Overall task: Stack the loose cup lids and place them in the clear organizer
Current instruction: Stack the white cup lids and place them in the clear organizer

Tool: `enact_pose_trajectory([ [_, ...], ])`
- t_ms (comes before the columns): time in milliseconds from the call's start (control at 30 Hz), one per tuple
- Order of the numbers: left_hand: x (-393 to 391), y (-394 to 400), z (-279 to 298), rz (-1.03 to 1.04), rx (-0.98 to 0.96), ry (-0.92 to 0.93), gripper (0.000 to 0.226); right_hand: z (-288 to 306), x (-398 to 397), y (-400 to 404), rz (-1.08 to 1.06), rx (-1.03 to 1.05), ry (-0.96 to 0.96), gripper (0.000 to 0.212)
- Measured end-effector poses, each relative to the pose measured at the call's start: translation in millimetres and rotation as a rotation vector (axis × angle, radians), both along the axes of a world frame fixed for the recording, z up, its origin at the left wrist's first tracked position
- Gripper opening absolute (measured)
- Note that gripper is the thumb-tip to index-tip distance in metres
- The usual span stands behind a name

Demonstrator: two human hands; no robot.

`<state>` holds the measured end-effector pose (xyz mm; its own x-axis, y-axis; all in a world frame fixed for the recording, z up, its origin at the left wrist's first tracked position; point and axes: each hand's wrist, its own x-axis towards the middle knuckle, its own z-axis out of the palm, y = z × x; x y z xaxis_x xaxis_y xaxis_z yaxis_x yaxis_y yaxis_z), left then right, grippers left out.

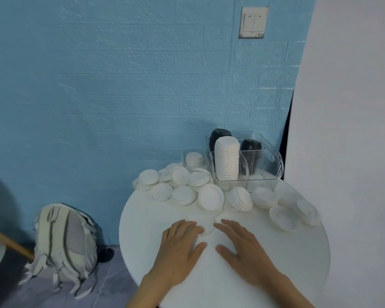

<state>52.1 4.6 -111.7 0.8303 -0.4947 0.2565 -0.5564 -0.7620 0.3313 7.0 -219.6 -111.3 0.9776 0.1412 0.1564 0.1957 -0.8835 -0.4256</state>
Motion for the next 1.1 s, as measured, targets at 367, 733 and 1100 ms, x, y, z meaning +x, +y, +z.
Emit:
enact_pose_trajectory([
  [367,-34,12,11,0.002,-0.478,0.111,0.021,1,-4,1,0.045,0.064,-0.042,0.052],
  [733,-16,-4,20,0.232,-0.598,0.320,0.023,1,-5,2,0.031,0.065,-0.077,0.050],
  [1100,-33,4,16,0.054,-0.211,0.240,0.072,6,1,4,-0.012,0.067,-0.073,0.033],
])
